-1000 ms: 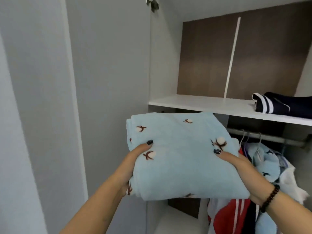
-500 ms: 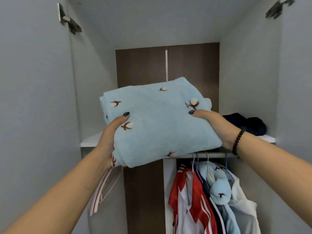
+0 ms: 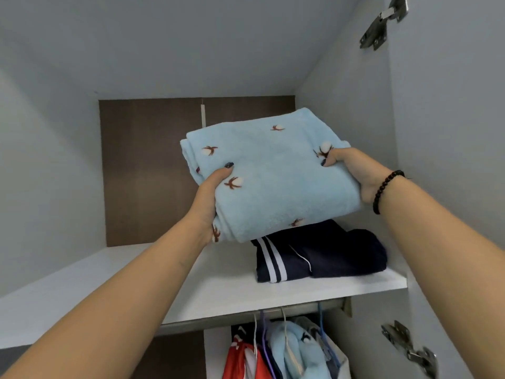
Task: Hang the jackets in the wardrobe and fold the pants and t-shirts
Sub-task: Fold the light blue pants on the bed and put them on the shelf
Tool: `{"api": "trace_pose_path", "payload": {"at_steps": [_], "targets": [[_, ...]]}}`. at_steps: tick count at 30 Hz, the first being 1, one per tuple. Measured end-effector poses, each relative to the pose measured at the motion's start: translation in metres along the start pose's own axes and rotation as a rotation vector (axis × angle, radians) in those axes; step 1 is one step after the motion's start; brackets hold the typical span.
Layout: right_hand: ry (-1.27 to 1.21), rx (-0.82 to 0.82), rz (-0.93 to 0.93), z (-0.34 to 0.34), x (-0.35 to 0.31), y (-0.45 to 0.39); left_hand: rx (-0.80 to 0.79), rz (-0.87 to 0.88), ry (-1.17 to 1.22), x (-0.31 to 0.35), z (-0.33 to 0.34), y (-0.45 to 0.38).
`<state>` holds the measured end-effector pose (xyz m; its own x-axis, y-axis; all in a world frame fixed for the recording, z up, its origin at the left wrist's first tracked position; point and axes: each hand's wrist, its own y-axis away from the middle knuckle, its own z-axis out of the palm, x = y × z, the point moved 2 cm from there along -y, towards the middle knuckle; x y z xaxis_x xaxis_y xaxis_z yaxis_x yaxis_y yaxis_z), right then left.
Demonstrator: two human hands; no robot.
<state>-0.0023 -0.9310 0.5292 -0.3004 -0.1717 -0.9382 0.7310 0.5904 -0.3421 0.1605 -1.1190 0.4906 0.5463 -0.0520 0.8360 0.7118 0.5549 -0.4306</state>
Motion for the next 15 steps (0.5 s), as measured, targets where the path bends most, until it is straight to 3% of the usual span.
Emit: {"api": "trace_pose_path", "payload": {"at_steps": [4,7,15], "targets": [[0.186,0.151,0.073,-0.026,0.035,-0.026,-0.028,-0.135,-0.053,-0.06,0.018,-0.036],[0.447,0.159,0.17,-0.035,0.066,-0.033,-0.02,-0.251,-0.093,-0.097,0.017,-0.051],[0.763,0.167,0.095,-0.035,0.053,-0.033,-0.018,-0.39,-0.298,-0.093,0.012,-0.071]]}}
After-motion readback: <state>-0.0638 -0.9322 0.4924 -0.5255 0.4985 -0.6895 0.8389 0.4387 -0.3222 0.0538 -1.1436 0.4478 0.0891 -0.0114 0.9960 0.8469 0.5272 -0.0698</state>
